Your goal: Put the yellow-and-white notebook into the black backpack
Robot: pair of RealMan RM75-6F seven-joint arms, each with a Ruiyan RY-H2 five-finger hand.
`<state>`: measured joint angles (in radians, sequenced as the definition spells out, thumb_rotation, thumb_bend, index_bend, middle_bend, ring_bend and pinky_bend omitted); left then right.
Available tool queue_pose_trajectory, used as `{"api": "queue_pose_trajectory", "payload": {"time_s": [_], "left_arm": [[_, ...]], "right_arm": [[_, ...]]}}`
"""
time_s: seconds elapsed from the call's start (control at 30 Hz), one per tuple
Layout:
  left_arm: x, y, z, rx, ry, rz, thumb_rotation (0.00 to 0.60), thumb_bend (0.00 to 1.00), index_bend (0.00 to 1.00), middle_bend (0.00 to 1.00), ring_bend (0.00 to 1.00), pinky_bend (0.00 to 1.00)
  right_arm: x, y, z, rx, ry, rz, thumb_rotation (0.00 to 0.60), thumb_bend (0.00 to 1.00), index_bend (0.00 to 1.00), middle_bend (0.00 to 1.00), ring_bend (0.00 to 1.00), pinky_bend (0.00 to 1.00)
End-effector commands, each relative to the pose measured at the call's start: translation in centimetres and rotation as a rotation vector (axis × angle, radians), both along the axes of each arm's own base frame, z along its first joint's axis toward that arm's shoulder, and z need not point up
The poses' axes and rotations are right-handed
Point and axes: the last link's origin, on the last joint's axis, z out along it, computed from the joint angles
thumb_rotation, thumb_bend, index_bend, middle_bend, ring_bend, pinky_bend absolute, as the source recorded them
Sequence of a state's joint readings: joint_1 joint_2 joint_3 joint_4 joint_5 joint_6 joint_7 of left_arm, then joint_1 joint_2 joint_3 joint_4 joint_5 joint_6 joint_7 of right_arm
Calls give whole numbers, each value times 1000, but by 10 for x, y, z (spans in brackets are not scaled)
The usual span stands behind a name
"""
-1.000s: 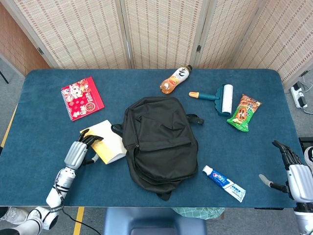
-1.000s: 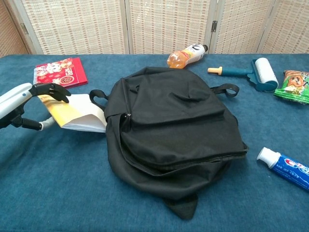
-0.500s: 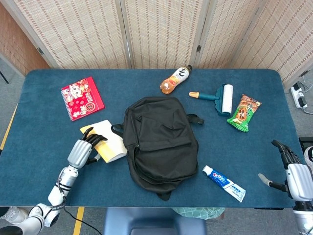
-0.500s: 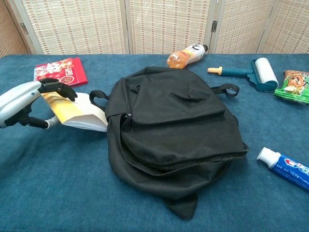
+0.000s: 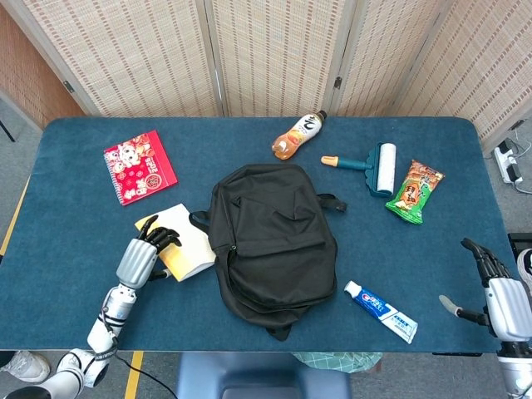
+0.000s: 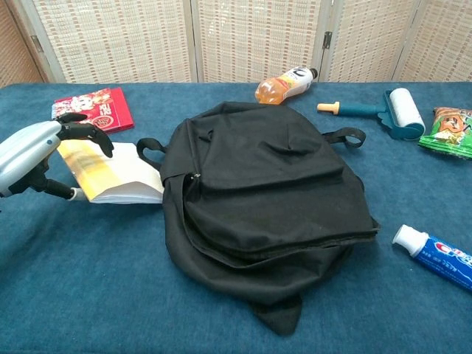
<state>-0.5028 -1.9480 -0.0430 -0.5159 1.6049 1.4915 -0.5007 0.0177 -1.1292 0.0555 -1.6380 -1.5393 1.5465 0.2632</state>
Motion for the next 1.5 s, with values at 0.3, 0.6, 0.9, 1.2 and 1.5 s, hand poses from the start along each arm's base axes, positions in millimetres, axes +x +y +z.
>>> {"api": "queue_pose_trajectory", "payload": {"time_s": [0.3, 0.6, 0.9, 1.2, 1.5], "left_arm": [[6, 1, -6, 19, -65, 9, 600, 247, 583, 433, 354, 126], [6, 0, -9, 20, -102, 10, 600, 353, 652, 476, 392, 139], [1, -4, -5, 31, -119, 6, 600, 458, 678, 499, 410, 144], [-19, -18, 28, 110, -97, -33, 600, 465, 693, 510, 411, 144], [-31, -37, 59, 188, -41, -87, 600, 466, 704, 517, 411, 149]], "right_arm": [[0, 0, -1, 5, 2, -4, 600, 185, 81, 175, 129, 196], [0, 0, 0, 1, 3, -4, 600, 187, 80, 175, 130, 196], [1, 0, 1, 1, 3, 0, 600, 185, 80, 175, 130, 196], [8, -4, -3, 25, 16, 26, 600, 185, 81, 175, 130, 196], [35, -20, -25, 143, 42, 117, 600, 187, 83, 174, 131, 196]]}}
